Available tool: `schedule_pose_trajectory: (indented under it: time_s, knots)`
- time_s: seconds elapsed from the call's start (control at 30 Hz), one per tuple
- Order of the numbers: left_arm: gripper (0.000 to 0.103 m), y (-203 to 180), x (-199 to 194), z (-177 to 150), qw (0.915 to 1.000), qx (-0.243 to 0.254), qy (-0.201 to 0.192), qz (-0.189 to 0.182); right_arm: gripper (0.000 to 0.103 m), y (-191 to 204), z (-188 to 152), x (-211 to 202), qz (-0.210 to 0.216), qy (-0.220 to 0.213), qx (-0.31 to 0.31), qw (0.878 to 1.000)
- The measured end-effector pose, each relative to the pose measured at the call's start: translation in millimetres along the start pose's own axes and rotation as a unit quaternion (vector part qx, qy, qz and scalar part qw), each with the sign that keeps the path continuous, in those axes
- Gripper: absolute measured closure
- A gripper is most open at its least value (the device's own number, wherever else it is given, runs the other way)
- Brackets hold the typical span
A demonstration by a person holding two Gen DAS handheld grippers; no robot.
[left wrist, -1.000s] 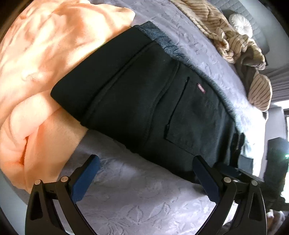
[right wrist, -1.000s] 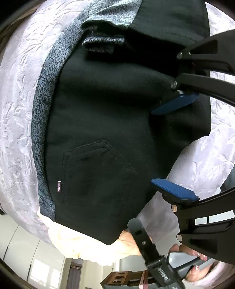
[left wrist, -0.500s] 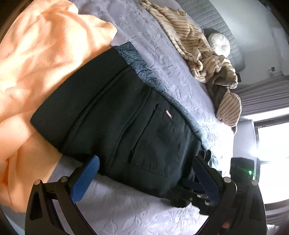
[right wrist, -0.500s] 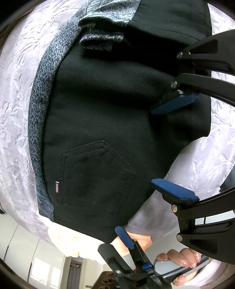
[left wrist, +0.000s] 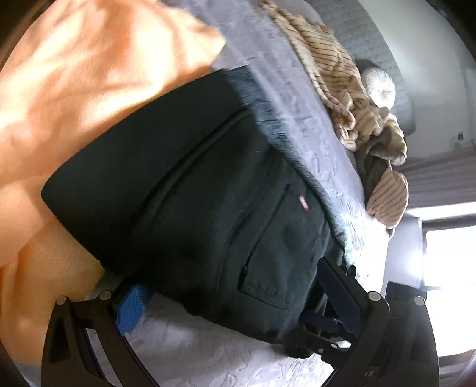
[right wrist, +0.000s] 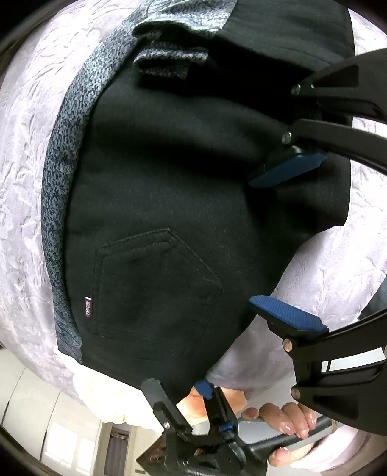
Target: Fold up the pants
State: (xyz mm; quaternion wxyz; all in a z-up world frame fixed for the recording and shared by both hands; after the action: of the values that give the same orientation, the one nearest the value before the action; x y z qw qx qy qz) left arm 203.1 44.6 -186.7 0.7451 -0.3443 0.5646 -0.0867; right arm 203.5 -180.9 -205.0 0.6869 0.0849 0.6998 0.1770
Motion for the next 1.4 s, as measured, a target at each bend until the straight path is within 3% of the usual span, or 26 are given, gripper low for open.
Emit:
schedule_pose_trajectory:
  time_s: [0.17, 0.23, 0.3, 0.37, 0.4, 0.47, 0.5, 0.57, 0.6, 0.7, 0.73, 0.8, 0.9, 1.03, 1.13, 1.17, 1.2, 1.23, 1.4]
  knots:
    - [0.000, -29.4, -9.8, 1.9, 0.9979, 0.057, -0.026, 0.015, 0.025, 1.2, 1.4, 2.5, 0.002, 0.001, 0.001, 1.000]
    - [0.001, -25.5, 2.0, 6.3, 0.9973, 0.053, -0.021, 0.047, 0.025, 1.7, 2.2, 1.1, 0.004, 0.002, 0.002, 1.000]
    - [0.017, -18.6, 12.0, 9.1, 0.9955, 0.049, -0.016, 0.079, 0.025, 2.1, 3.5, -3.6, 0.007, 0.004, 0.003, 1.000]
    - [0.040, -11.1, 21.4, 11.8, 0.9905, 0.056, -0.005, 0.126, 0.025, 2.5, 6.1, -12.2, 0.003, 0.007, -0.002, 1.000]
    - [0.042, -10.0, 22.7, 13.0, 0.9886, 0.061, -0.005, 0.138, 0.025, 2.5, 7.7, -15.7, 0.002, 0.005, -0.002, 1.000]
    - [0.057, -14.9, 18.8, 13.7, 0.9847, 0.080, -0.019, 0.154, 0.025, 1.4, 15.4, -30.0, 0.005, -0.004, -0.003, 1.000]
    - [0.059, -19.8, 16.7, 12.9, 0.9797, 0.100, -0.026, 0.171, 0.025, 1.1, 19.9, -36.7, 0.006, -0.009, -0.002, 1.000]
    - [0.062, -39.5, 14.8, 5.8, 0.9572, 0.179, -0.045, 0.223, 0.025, 2.0, 35.3, -54.0, 0.013, -0.022, -0.001, 1.000]
    - [0.062, -49.8, 15.5, 0.4, 0.9410, 0.221, -0.057, 0.250, 0.025, 3.1, 41.5, -60.0, 0.018, -0.025, 0.000, 1.000]
    - [0.063, -82.3, 27.3, -27.4, 0.8507, 0.383, -0.097, 0.346, 0.024, 19.2, 67.4, -76.4, 0.033, -0.027, -0.008, 0.999]
    - [0.064, -86.4, 29.2, -34.0, 0.8298, 0.411, -0.105, 0.362, 0.024, 28.8, 76.1, -79.5, 0.038, -0.025, -0.017, 0.999]
    - [0.064, -90.4, 31.8, -40.7, 0.8080, 0.438, -0.111, 0.378, 0.024, 52.9, 93.1, -81.0, 0.058, -0.009, -0.044, 0.997]
    - [0.064, -94.2, 33.7, -40.9, 0.7980, 0.450, -0.112, 0.385, 0.024, 101.1, 112.5, -75.0, 0.086, 0.017, -0.088, 0.992]
    - [0.064, -98.9, 38.5, -45.2, 0.7744, 0.474, -0.116, 0.403, 0.024, 165.8, 128.5, -36.8, 0.080, 0.092, -0.157, 0.980]
    - [0.064, -99.4, 35.7, -46.8, 0.7756, 0.471, -0.117, 0.403, 0.025, 184.7, 134.4, -7.3, 0.046, 0.133, -0.177, 0.974]
    - [0.064, -99.0, 33.7, -49.5, 0.7773, 0.470, -0.116, 0.402, 0.045, 186.7, 134.7, 4.5, 0.032, 0.148, -0.178, 0.972]
    - [0.064, -99.2, 33.4, -48.9, 0.7813, 0.466, -0.111, 0.400, 0.078, 185.9, 134.2, 11.3, 0.022, 0.154, -0.176, 0.972]
    - [0.064, -98.8, 33.0, -50.2, 0.7863, 0.463, -0.104, 0.396, 0.079, 181.4, 134.9, 15.3, 0.012, 0.152, -0.171, 0.973]
    - [0.064, -125.4, 19.2, -62.1, 0.7842, 0.483, -0.125, 0.369, 0.083, 156.8, 131.7, -17.1, 0.076, 0.107, -0.148, 0.980]
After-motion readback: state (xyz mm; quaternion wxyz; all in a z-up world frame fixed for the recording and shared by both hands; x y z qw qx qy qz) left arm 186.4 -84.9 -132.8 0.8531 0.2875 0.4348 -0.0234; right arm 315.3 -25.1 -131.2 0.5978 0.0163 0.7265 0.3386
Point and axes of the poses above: each gripper's, at about its wrist camera, not at the fingertips, and x roughly the way its jaws point, y to its left, z to its top, the point moved 4 cm from there along x, roughly the way its jaws point, and after that the axes turned 2 degrees about x, right-handed, at the moved point
